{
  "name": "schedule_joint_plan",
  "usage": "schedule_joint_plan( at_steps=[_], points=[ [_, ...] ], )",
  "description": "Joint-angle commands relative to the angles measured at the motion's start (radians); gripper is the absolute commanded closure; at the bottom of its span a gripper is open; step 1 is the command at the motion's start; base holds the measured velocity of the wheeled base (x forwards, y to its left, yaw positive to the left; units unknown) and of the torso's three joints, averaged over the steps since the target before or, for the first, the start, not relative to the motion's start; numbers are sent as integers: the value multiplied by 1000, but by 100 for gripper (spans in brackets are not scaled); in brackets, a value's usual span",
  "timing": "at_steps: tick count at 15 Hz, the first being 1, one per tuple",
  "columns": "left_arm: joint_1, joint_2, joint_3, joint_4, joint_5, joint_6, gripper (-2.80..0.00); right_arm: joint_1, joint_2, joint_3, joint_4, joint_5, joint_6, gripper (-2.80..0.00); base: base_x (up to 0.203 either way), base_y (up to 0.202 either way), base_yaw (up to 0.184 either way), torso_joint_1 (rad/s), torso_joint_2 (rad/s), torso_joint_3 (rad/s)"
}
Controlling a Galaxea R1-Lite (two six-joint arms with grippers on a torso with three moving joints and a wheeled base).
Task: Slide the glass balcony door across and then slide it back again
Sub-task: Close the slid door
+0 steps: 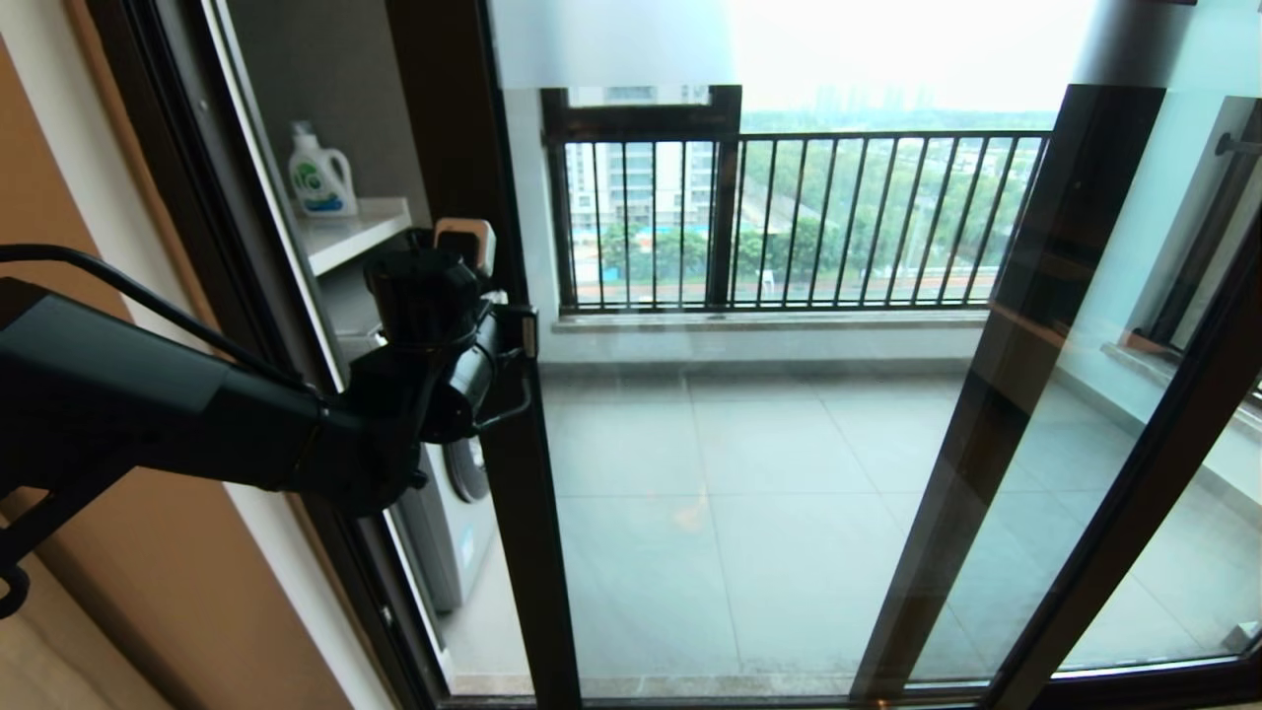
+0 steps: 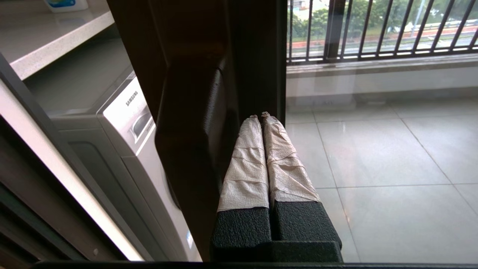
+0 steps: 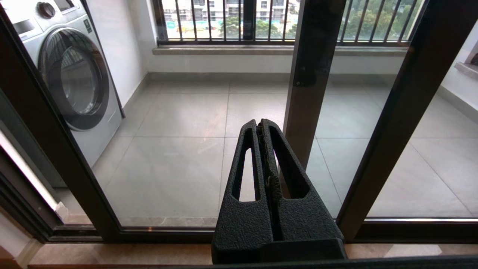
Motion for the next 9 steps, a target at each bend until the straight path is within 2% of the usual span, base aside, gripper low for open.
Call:
schedule_joint_plan(
  at_steps=[1,9],
  points=[
    [2,-21,21,-7,-5,0,0,0,1,12,0,1,-1,0,0,0,0,0,0,0],
    [130,-58,97,-9,-68,-7,0,0,1,12,0,1,-1,0,0,0,0,0,0,0]
  ],
)
